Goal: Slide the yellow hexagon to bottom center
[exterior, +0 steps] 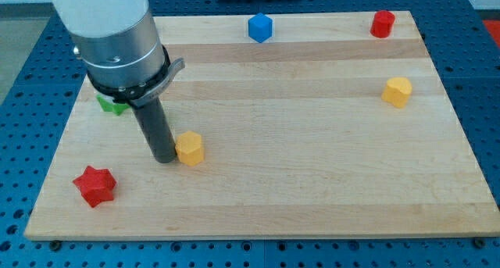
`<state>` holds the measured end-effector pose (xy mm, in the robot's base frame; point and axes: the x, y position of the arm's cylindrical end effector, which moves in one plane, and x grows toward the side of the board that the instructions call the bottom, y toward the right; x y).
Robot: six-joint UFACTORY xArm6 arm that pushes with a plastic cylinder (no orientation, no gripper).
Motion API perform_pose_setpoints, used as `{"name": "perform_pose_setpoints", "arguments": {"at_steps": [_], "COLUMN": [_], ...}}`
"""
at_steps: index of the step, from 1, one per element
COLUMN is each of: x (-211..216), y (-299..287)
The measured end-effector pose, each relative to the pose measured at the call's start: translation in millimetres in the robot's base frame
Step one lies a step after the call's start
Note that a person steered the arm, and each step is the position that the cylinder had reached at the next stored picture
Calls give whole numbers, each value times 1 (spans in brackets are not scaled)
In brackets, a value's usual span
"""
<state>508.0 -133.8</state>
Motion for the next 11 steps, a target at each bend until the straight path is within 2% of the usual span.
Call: {"name": "perform_pose_setpoints", "arguments": {"at_steps": [2, 5, 9, 11], "x": [-32, -36, 6, 7], "y": [38, 100, 107, 109]}}
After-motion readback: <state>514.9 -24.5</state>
